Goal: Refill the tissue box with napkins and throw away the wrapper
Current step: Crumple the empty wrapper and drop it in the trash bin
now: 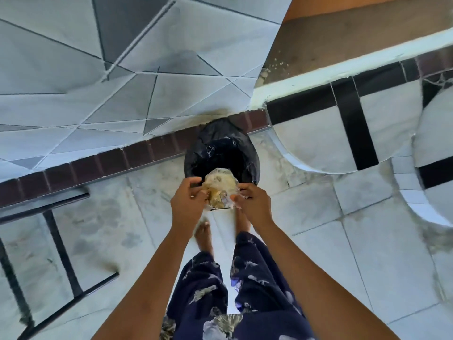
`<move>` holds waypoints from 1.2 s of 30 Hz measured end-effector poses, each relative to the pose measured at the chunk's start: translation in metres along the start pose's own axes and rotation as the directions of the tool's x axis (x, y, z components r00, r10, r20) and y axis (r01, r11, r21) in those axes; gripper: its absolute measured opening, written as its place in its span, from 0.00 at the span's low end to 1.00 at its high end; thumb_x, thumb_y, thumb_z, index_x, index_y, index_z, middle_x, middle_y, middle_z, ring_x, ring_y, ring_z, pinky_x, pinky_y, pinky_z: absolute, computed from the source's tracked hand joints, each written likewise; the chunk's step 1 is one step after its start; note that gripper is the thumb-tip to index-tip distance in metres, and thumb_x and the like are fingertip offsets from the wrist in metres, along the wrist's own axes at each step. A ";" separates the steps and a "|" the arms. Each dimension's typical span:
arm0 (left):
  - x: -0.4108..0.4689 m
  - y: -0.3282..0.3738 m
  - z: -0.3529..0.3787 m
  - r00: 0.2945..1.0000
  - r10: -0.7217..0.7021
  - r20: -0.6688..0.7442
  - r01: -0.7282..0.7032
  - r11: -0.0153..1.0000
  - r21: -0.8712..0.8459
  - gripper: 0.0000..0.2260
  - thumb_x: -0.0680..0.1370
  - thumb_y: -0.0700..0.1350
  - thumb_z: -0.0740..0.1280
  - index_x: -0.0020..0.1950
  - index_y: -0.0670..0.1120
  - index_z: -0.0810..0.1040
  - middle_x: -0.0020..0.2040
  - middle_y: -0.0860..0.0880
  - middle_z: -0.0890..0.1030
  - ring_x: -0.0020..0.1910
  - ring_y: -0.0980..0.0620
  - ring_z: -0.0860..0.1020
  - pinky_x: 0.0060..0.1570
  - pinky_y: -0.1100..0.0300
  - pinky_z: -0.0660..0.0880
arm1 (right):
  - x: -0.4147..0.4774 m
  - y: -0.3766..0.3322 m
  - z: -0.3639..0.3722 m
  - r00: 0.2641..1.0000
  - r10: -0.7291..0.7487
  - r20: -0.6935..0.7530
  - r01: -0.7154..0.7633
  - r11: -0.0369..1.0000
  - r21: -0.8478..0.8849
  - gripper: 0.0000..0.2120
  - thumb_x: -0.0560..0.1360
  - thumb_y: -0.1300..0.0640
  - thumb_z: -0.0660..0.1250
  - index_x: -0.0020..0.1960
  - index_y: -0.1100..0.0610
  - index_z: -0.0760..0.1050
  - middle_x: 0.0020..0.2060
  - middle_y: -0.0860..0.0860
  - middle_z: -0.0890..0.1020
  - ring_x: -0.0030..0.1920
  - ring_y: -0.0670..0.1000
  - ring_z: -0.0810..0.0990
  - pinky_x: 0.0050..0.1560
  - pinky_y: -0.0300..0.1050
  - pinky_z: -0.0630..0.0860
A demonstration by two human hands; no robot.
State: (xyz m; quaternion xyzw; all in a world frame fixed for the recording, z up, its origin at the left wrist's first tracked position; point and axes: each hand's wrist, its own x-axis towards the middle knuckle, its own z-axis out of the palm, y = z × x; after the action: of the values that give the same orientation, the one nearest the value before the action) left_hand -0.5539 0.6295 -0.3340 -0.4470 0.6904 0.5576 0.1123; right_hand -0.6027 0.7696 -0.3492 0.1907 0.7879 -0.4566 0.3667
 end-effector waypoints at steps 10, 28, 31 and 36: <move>0.163 -0.084 0.108 0.982 -0.045 0.184 -0.045 0.889 0.455 0.18 0.74 0.37 0.63 0.64 0.44 0.73 0.60 0.42 0.78 0.59 0.43 0.75 0.60 0.56 0.70 | 0.182 0.058 0.039 0.975 -0.071 0.212 0.162 0.879 -0.449 0.18 0.75 0.64 0.59 0.65 0.62 0.70 0.62 0.61 0.76 0.63 0.60 0.72 0.62 0.45 0.66; 0.287 -0.173 0.167 0.937 -0.277 0.215 0.087 0.778 0.623 0.17 0.79 0.45 0.58 0.67 0.44 0.70 0.64 0.40 0.74 0.62 0.41 0.73 0.63 0.51 0.71 | 0.299 0.114 0.109 0.946 0.142 0.290 0.066 0.795 -0.603 0.15 0.76 0.62 0.57 0.61 0.62 0.72 0.60 0.60 0.76 0.59 0.58 0.75 0.55 0.45 0.71; 0.250 -0.146 0.147 0.968 -0.165 0.188 0.038 0.841 0.540 0.18 0.76 0.41 0.62 0.66 0.45 0.72 0.63 0.40 0.76 0.62 0.40 0.74 0.61 0.53 0.71 | 0.262 0.090 0.087 0.949 0.109 0.294 0.097 0.790 -0.605 0.22 0.74 0.64 0.60 0.68 0.60 0.65 0.61 0.62 0.75 0.61 0.61 0.73 0.61 0.47 0.70; 0.180 -0.093 0.104 0.990 -0.007 0.141 -0.061 0.880 0.471 0.20 0.76 0.37 0.62 0.69 0.42 0.69 0.70 0.43 0.71 0.69 0.44 0.68 0.67 0.60 0.60 | 0.187 0.057 0.046 0.956 -0.091 0.279 0.215 0.864 -0.454 0.28 0.74 0.66 0.60 0.72 0.59 0.58 0.70 0.58 0.67 0.69 0.58 0.66 0.70 0.46 0.61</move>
State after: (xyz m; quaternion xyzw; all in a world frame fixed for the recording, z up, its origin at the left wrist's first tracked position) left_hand -0.6244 0.6336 -0.5509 -0.3566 0.8025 0.4028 0.2580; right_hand -0.6717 0.7526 -0.5374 -0.0283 0.8368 -0.2950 0.4604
